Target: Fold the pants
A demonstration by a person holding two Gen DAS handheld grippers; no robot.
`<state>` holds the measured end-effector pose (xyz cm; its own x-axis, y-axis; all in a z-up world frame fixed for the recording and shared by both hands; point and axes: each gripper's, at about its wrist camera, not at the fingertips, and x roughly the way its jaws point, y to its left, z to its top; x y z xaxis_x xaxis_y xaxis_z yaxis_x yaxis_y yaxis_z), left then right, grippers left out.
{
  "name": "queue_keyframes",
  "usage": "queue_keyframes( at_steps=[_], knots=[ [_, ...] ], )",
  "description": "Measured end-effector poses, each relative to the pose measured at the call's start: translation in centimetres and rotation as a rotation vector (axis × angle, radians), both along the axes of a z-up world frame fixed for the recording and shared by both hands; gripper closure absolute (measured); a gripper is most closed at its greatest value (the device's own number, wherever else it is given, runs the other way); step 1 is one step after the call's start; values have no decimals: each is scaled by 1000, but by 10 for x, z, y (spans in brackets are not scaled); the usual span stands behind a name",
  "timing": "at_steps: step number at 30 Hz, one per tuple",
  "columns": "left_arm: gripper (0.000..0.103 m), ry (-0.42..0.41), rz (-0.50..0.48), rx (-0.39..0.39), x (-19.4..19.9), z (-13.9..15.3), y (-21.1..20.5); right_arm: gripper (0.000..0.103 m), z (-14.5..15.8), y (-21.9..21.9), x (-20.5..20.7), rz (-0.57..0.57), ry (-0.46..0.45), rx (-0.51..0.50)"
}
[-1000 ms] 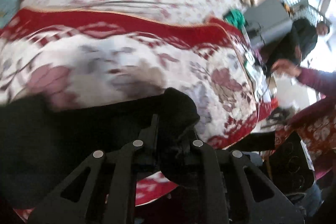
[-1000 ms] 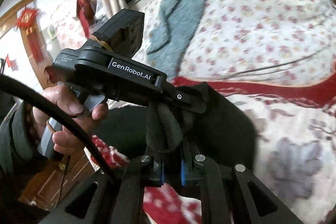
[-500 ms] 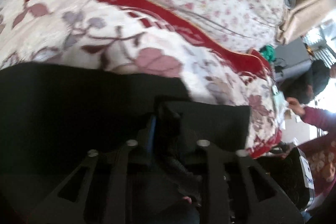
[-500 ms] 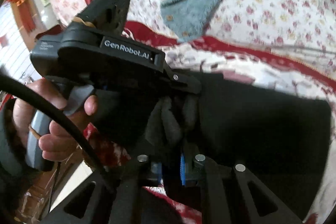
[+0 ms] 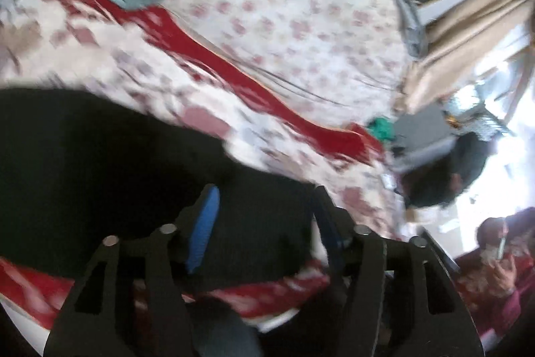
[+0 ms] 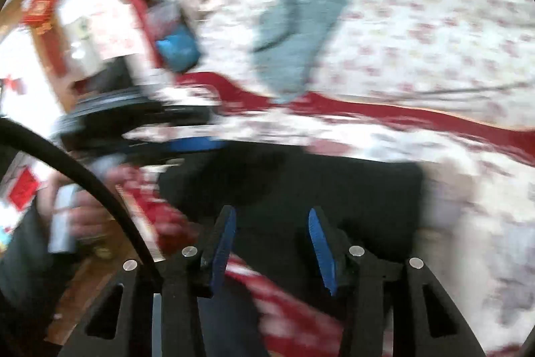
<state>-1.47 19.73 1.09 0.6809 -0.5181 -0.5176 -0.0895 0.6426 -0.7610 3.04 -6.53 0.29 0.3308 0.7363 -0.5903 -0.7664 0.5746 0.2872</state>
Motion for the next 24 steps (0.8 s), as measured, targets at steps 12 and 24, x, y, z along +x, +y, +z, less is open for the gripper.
queue_keyframes(
  at_steps=[12,24],
  knots=[
    [70,220,14,260,29,-59,-44,60,-3,-37,50,148,-1,-9],
    [70,157,42,260,11,-58,-50,59,-62,12,103,160,43,-173]
  ],
)
